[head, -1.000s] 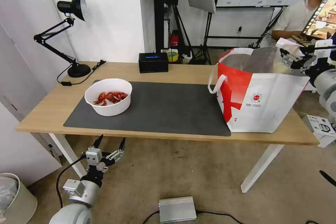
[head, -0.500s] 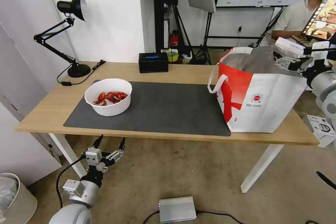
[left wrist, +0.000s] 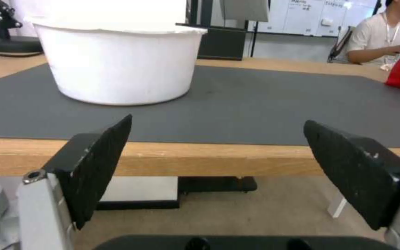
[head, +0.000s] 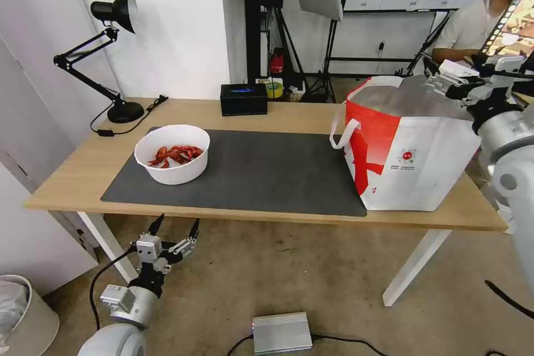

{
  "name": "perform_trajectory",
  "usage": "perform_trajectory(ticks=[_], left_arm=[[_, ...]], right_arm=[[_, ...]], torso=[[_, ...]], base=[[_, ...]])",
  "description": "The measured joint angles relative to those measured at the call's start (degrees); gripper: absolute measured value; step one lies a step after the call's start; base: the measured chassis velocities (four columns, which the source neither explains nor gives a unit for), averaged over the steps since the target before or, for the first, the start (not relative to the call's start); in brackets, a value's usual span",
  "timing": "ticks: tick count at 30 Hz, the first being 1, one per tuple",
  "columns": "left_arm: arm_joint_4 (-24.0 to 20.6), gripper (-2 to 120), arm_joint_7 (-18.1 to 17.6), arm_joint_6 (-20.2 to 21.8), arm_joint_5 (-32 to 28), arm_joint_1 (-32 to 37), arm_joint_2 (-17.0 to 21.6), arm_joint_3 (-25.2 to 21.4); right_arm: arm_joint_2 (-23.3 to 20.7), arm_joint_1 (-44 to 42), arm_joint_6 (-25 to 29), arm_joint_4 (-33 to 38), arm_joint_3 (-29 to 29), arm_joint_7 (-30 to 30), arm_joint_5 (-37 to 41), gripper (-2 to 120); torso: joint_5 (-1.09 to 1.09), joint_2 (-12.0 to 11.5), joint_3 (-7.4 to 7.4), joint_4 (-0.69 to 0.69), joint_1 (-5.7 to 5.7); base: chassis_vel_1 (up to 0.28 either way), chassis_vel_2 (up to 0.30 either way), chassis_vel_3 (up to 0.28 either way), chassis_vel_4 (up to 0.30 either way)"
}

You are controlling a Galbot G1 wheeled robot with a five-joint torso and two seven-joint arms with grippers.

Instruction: Pick up the trash from the table and place it into the takeout bag.

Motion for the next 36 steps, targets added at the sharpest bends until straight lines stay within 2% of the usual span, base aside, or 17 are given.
perform_trajectory(ticks=[7, 17, 36], left_arm=[[-0.1, 100, 0.0, 0.0, -0.3, 0.0, 0.3, -0.5], [-0.3, 100, -0.2, 0.1, -1.0, -0.3, 0.6, -0.9], [-0.1, 100, -0.6, 0.1, -1.1, -0.7, 0.5, -0.7]], right_arm=[[2.7, -3.0, 4.2, 2.6, -1.3, 0.0, -0.8, 100], [8.5, -11.7, 9.1, 5.8, -2.2, -2.2, -6.8, 100], [18.9, -22.6, 12.8, 7.6, -4.2, -5.5, -18.1, 100]], torso=[[-0.01, 0.0, 0.0, 0.0, 0.0], [0.0, 0.0, 0.0, -0.01, 0.0], [0.0, 0.0, 0.0, 0.0, 0.0]], base=[[0.0, 0.0, 0.0, 0.0], [0.0, 0.0, 0.0, 0.0], [0.0, 0.0, 0.0, 0.0]])
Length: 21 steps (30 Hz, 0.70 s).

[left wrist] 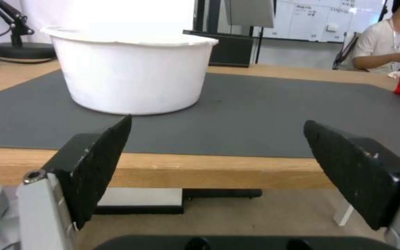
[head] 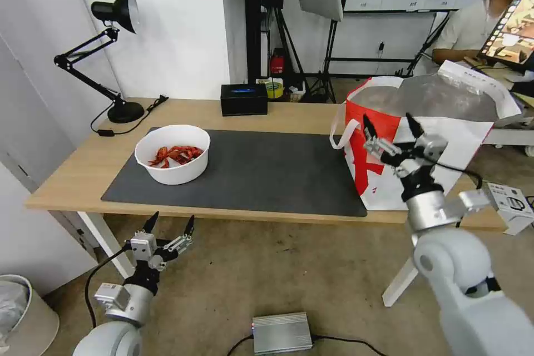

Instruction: Pick up the trash from the table and place it into the takeout bag.

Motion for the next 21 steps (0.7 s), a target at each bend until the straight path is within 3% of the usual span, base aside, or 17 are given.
perform_trajectory(ticks=[5, 15, 21], left_arm=[[0.0, 100, 0.0, 0.0, 0.0, -0.3, -0.1, 0.3], [0.0, 100, 0.0, 0.0, 0.0, -0.5, 0.0, 0.4], [-0.3, 100, 0.0, 0.2, 0.0, -1.0, 0.0, 0.5]], right_arm=[[3.5, -4.3, 1.1, -0.2, -0.7, -0.5, -4.5, 100], [5.7, -6.2, 2.3, -1.3, -0.9, -0.9, -8.1, 100], [9.3, -10.5, 5.4, -2.3, -1.7, -1.7, -12.1, 100]], torso=[[0.0, 0.0, 0.0, 0.0, 0.0], [0.0, 0.0, 0.0, 0.0, 0.0], [0.0, 0.0, 0.01, 0.0, 0.0]], base=[[0.0, 0.0, 0.0, 0.0], [0.0, 0.0, 0.0, 0.0], [0.0, 0.0, 0.0, 0.0]])
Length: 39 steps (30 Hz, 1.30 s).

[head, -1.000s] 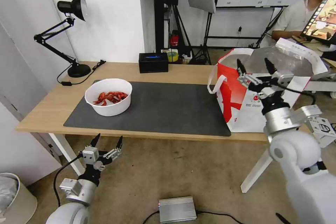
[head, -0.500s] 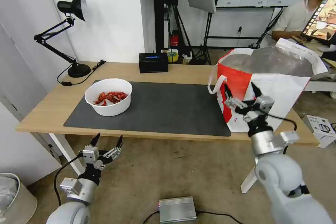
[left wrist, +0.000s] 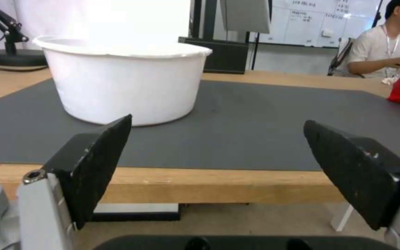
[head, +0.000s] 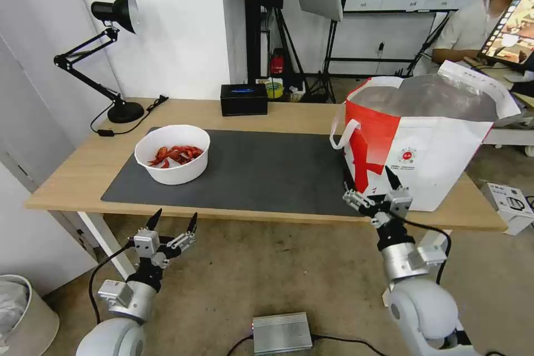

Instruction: Pick up the trash from the table and place it into the takeout bag.

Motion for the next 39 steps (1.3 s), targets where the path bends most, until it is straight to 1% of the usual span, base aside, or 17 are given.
perform_trajectory(ticks=[5, 9, 15, 39], left_arm=[[-0.1, 100, 0.0, 0.1, -0.1, -0.1, 0.1, -0.1], [-0.3, 100, 0.0, 0.3, -0.3, -0.3, 0.0, -0.4], [-0.3, 100, 0.0, 0.3, -0.4, -0.6, 0.0, -0.3], [-0.5, 100, -0.1, 1.2, -1.4, -1.9, 0.5, 0.0]], right_arm=[[1.4, -1.9, 0.0, 0.0, -0.7, 0.2, -0.6, 100], [2.6, -5.6, -0.1, 0.9, -0.9, 0.4, -2.0, 100], [2.9, -8.1, -0.2, 2.1, -0.7, 0.4, -3.3, 100], [4.3, -9.1, -0.8, 1.0, -2.3, 0.6, -5.1, 100]], torso=[[0.0, 0.0, 0.0, 0.01, 0.0], [0.0, 0.0, 0.0, 0.0, 0.0], [0.0, 0.0, 0.0, 0.0, 0.0], [0.0, 0.0, 0.0, 0.0, 0.0]], base=[[0.0, 0.0, 0.0, 0.0], [0.0, 0.0, 0.0, 0.0], [0.0, 0.0, 0.0, 0.0], [0.0, 0.0, 0.0, 0.0]])
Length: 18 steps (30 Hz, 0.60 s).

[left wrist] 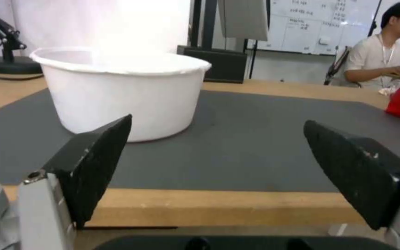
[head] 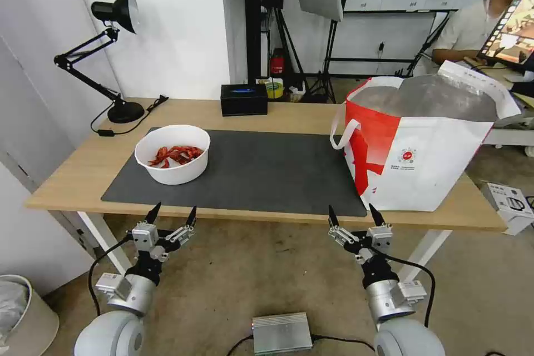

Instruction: Pick up the trash from the table and place it into the takeout bag.

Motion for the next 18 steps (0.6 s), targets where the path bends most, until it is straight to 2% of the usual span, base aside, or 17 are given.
perform_trajectory(ticks=[12, 16, 18], left_arm=[[-0.4, 100, -0.1, 2.1, -2.0, -2.8, 2.0, -0.7], [-0.2, 100, -0.8, 4.2, -3.7, -4.9, 3.7, -0.3], [0.0, 100, -2.2, 6.9, -5.8, -7.2, 5.1, 0.1]], right_arm=[[0.0, 0.0, 0.0, 0.0, 0.1, 0.1, -0.1, 100], [0.0, 0.0, 0.0, 0.0, 0.1, 0.1, -0.1, 100], [0.0, 0.0, 0.0, 0.0, 0.1, 0.1, -0.1, 100]], torso=[[0.0, 0.0, 0.0, 0.0, 0.0], [0.0, 0.0, 0.0, 0.0, 0.0], [0.0, 0.0, 0.0, 0.0, 0.0]], base=[[0.0, 0.0, 0.0, 0.0], [0.0, 0.0, 0.0, 0.0], [0.0, 0.0, 0.0, 0.0]])
